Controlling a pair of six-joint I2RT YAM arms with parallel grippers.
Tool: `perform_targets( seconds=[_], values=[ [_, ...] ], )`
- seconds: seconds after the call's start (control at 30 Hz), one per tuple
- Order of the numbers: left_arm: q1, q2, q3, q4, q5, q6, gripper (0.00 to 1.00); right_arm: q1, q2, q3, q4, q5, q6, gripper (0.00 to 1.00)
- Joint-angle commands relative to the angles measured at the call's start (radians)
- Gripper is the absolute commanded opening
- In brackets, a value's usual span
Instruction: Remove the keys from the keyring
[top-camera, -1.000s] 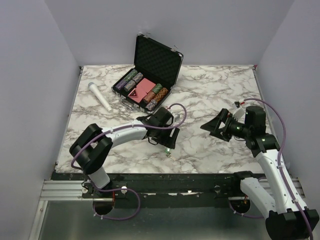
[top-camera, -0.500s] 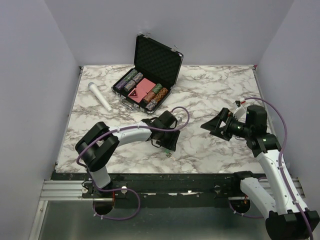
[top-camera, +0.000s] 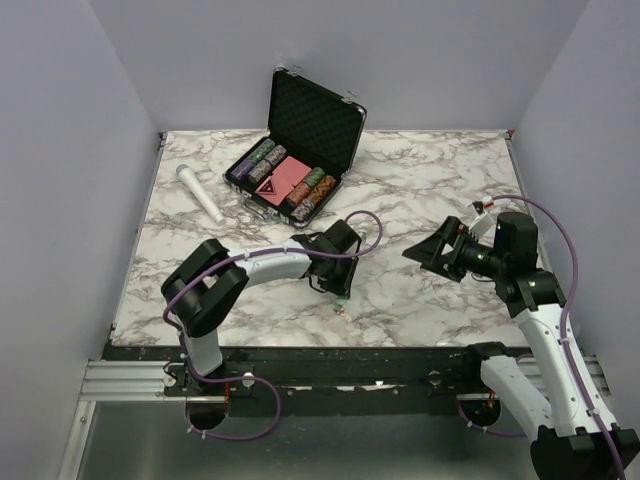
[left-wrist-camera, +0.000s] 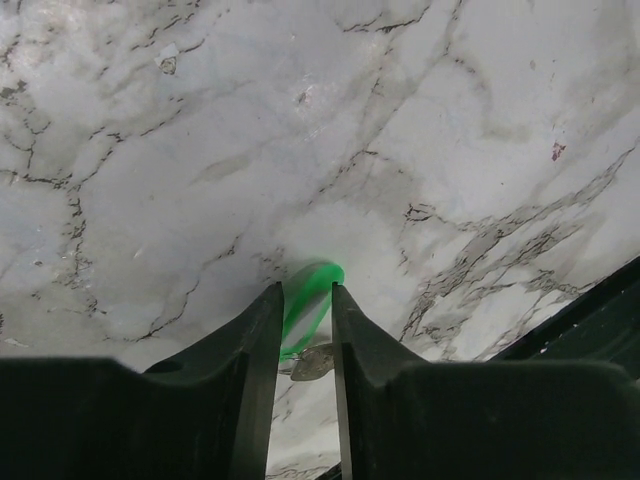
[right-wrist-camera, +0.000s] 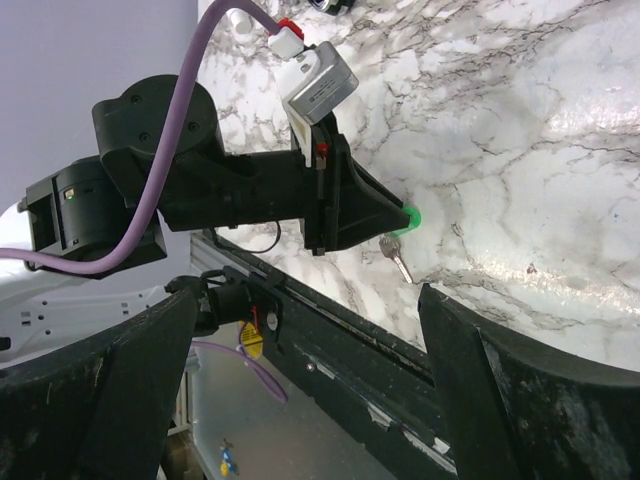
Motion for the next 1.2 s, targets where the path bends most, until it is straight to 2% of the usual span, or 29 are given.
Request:
perform_targets(
  seconds=[0.0, 0.33, 0.73, 1.17],
  values=[
    [-0.012, 0.063, -0.008, -0.072, -0.056, -0.008, 0.3, 0.001, -0.016, 0.025, -0.035, -0.025, -0.018, 1.0],
    [-0.012, 0.054, -0.012, -0.054, -0.024, 0.009, 0.01, 0.001, -0.022, 0.014, -0.035, -0.021, -0.024, 1.0],
    [-0.012, -0.04, -0.017, -0.061, 0.022, 0.022, 0.0, 0.001, -0.024, 0.003, -0.009, -0.039, 0.002, 1.0],
    [-0.012, -0.136, 0.02, -0.106, 0.004, -0.053, 0.0, 0.001, -0.027, -0.009, 0.03, -0.07, 0.036, 1.0]
  ],
)
